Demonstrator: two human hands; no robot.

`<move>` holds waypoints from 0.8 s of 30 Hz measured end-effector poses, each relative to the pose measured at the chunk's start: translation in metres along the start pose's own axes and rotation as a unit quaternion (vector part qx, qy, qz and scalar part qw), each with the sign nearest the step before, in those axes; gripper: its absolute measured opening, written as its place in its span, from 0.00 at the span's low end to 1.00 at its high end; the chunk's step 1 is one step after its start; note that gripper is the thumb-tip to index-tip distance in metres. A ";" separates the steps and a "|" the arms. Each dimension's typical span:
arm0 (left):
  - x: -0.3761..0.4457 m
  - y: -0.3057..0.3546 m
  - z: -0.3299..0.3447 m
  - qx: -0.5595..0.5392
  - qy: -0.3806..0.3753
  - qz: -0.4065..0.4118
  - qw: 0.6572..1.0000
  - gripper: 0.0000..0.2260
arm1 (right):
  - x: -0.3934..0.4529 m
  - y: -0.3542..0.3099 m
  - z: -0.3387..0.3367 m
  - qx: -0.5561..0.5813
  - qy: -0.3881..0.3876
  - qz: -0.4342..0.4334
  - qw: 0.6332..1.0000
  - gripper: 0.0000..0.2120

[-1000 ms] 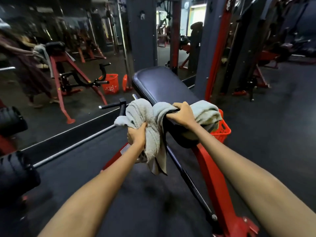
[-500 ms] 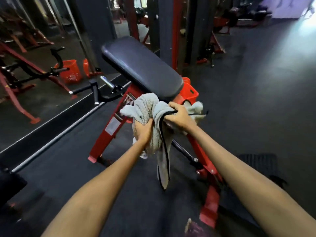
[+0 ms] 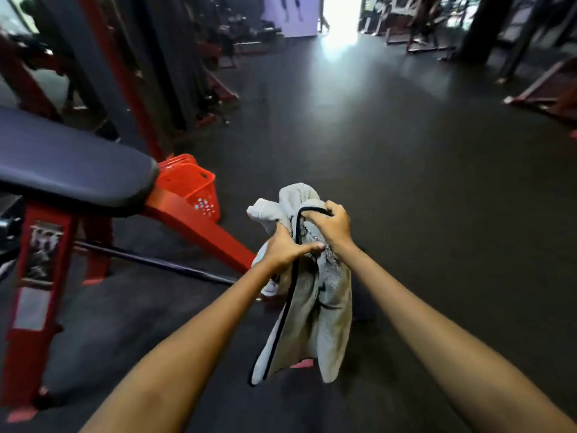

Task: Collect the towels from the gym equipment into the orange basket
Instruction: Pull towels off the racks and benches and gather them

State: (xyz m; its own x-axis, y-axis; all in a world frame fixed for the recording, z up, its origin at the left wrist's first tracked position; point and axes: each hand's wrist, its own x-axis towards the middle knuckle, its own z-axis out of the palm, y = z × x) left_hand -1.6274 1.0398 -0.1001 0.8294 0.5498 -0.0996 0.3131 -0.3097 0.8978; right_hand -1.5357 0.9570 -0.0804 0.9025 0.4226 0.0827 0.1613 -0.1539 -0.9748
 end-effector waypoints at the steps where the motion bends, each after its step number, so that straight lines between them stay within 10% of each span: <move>1: 0.000 0.011 0.020 0.001 -0.022 0.014 1.000 0.53 | 0.000 0.005 -0.021 0.002 0.021 0.011 1.000 0.21; 7: -0.001 0.071 0.160 0.009 -0.121 0.057 0.991 0.43 | -0.004 0.042 -0.167 0.013 0.101 0.070 0.992 0.18; 15: -0.004 0.119 0.301 -0.180 0.026 -0.046 0.982 0.17 | -0.003 0.065 -0.322 0.040 0.006 0.068 0.997 0.12; 24: 0.029 0.166 0.393 -0.353 -0.008 -0.153 0.923 0.04 | -0.003 0.115 -0.432 -0.122 0.075 0.033 0.989 0.52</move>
State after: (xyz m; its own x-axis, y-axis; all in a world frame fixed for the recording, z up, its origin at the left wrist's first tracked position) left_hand -1.3694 0.6991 -0.1224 0.7606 0.5136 -0.3970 0.1592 0.4453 0.8811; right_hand -1.3475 0.5525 -0.1030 0.9606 0.2696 0.0678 0.1749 -0.3964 -0.9013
